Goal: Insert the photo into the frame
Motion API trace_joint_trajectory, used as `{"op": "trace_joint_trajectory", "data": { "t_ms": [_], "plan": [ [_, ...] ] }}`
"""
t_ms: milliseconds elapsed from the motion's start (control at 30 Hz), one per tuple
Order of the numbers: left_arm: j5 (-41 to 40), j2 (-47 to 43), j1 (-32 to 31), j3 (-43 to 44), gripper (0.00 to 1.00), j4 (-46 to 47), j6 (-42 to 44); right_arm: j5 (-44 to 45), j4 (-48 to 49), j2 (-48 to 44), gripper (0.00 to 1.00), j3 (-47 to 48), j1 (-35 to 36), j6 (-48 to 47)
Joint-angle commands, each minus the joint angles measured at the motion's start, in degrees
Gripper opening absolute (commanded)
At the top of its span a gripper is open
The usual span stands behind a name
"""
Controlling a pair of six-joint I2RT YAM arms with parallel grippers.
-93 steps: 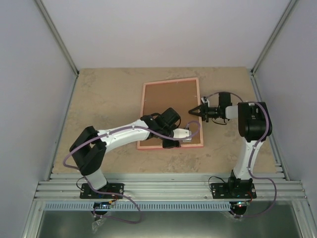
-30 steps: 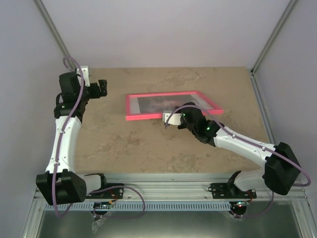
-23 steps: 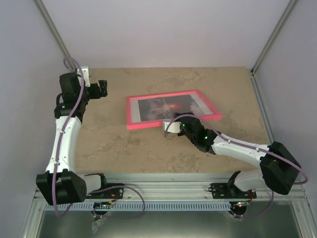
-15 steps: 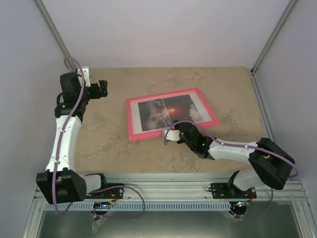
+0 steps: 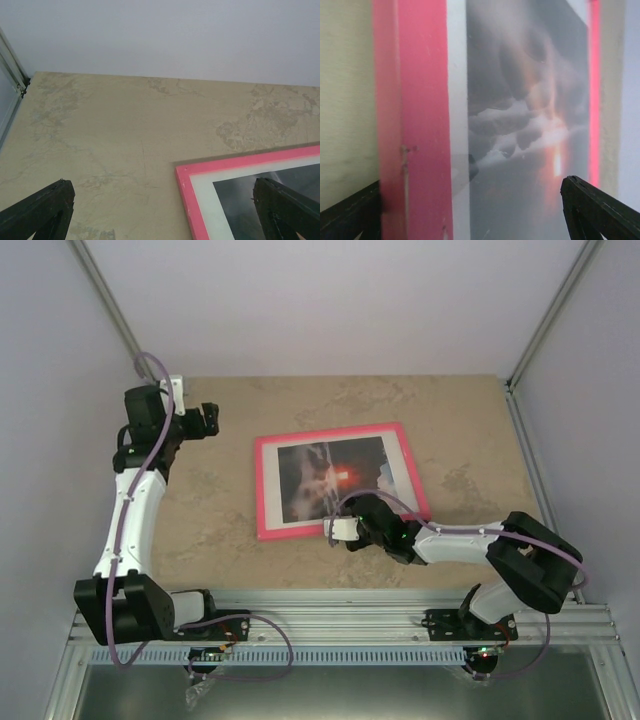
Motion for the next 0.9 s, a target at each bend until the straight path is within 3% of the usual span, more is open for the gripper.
{"op": "trace_joint_trajectory", "data": {
  "t_ms": [0,100,333,667,867],
  "plan": [
    [1.29,1.02,0.41,-0.51,0.99,1.17,0.6,-8.39,-5.33,-1.35,0.89,2.2,0.52,2.34],
    [2.48,1.84,0.41,-0.3,0.99,0.75,1.12,-12.48,-12.41,-3.26,0.97,3.3,0.48,1.82],
    [5.12,4.16,0.4,-0.34,1.0,0.34,1.99,-25.66,-28.35,-7.88,0.98,8.69,-3.13,3.9],
    [11.57,15.16,0.05,3.51,0.99,-4.85,8.3,-40.55,-44.63,-9.92,0.98,19.06,-24.6,10.34],
    [9.24,16.15,-5.38,-2.47,0.99,-3.91,14.19,-44.88,-48.64,-4.83,0.98,23.6,-38.08,9.36]
  ]
}}
